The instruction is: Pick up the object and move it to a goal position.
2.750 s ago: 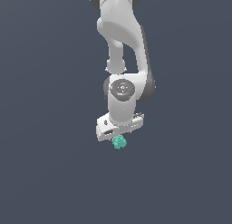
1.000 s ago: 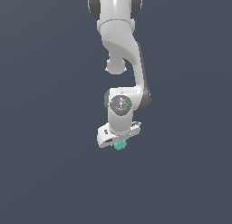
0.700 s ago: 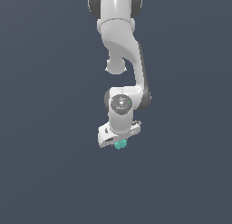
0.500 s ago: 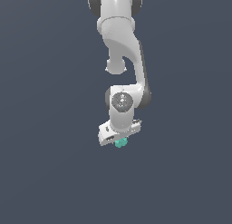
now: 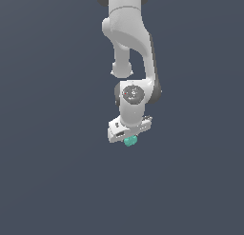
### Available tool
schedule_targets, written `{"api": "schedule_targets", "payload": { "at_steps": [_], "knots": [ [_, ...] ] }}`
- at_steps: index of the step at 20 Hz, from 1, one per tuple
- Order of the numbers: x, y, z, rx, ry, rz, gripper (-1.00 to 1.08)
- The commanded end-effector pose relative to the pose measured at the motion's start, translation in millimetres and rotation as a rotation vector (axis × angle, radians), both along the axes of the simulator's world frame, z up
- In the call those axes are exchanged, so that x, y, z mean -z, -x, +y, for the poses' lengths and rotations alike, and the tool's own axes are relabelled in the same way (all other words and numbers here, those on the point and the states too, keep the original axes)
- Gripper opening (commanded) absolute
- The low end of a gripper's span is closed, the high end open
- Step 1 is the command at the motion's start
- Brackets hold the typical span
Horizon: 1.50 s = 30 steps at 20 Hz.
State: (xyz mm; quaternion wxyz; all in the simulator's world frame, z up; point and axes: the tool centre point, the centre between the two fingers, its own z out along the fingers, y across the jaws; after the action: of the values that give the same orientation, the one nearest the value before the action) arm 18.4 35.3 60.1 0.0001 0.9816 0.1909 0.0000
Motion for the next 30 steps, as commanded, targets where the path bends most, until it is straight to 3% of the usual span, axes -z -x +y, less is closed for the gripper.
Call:
{"api": "schedule_targets", "payload": {
  "at_steps": [1,18,24,30],
  "knots": [
    [-5.6,14.5,6.2,0.0,0.0,-0.001,-1.0],
    [-47.1,124.0,53.3,0.0,0.001,0.0,-1.0],
    [-56.9,147.5,64.3,0.0,0.001,0.0,-1.0],
    [-61.4,156.5,69.6,0.0,0.001,0.0,-1.0]
  ]
}}
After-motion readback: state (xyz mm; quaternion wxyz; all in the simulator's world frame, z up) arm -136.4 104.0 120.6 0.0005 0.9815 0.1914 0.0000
